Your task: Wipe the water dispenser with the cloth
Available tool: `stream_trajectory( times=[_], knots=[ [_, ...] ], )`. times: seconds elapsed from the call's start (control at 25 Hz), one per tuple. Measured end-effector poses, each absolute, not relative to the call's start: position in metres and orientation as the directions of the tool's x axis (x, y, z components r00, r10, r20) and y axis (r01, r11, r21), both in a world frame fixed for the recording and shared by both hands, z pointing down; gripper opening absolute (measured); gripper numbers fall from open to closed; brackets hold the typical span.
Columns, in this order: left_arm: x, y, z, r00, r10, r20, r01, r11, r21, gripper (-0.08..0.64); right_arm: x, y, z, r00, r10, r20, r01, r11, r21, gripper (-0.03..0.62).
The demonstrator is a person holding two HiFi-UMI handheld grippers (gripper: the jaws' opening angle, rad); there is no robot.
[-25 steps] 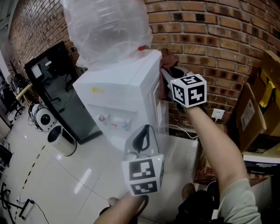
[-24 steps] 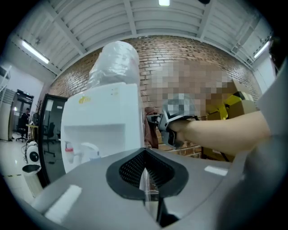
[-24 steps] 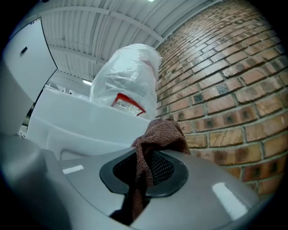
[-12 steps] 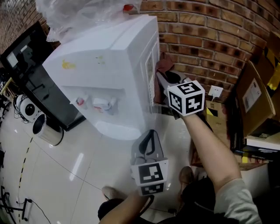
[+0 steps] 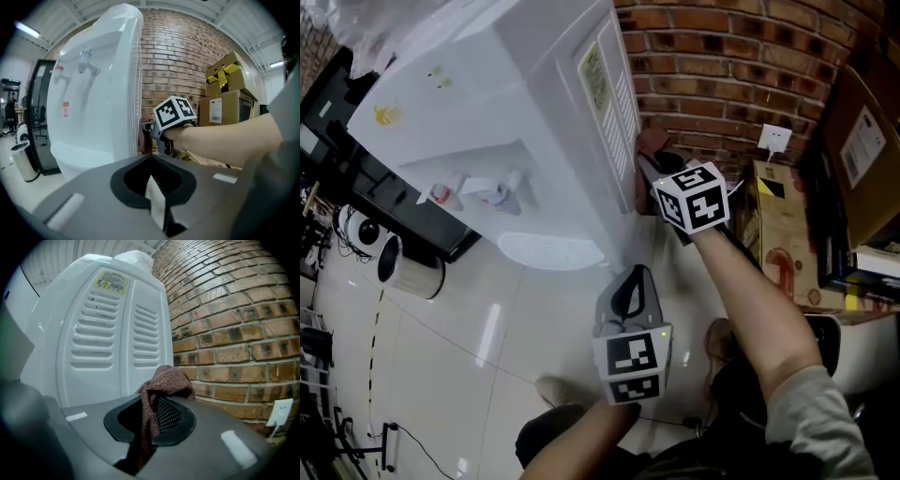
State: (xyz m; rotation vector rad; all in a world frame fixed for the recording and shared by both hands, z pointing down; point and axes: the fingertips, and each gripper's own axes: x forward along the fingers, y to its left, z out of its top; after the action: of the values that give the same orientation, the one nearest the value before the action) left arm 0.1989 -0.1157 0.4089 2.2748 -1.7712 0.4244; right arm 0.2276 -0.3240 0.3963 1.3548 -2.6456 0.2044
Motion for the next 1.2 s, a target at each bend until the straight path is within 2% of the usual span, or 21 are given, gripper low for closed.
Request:
stream_trajectory(
  times=[0.24, 0.56, 0.88, 1.2],
  knots=[
    [0.200, -0.118, 0.451, 0.209, -0.871, 0.445, -0.974, -0.225, 0.019, 0.000, 0.227, -0.326, 0.453, -0.572, -0.760, 0.309, -0.811, 0.581, -0.071, 0.055],
    [0.220, -0.145, 0.471, 0.215, -0.872, 0.439, -0.975, -0.220, 0.040, 0.000, 0.225, -0.320, 0.533, -0.576, -0.684, 0.447, -0.797, 0.592, -0.121, 0.057],
    [0.216, -0.178, 0.509, 0.089, -0.887, 0.452, -0.994, -0.053, 0.091, 0.000, 0.221, -0.309, 0.553, -0.712, -0.588, 0.384, -0.663, 0.743, -0.090, 0.055],
    [0.213, -0.200, 0.531, -0.033, -0.883, 0.468, -0.995, 0.074, 0.070, 0.000, 0.218, -0.312, 0.561, -0.777, -0.535, 0.332, -0.603, 0.783, -0.151, 0.055]
  ],
)
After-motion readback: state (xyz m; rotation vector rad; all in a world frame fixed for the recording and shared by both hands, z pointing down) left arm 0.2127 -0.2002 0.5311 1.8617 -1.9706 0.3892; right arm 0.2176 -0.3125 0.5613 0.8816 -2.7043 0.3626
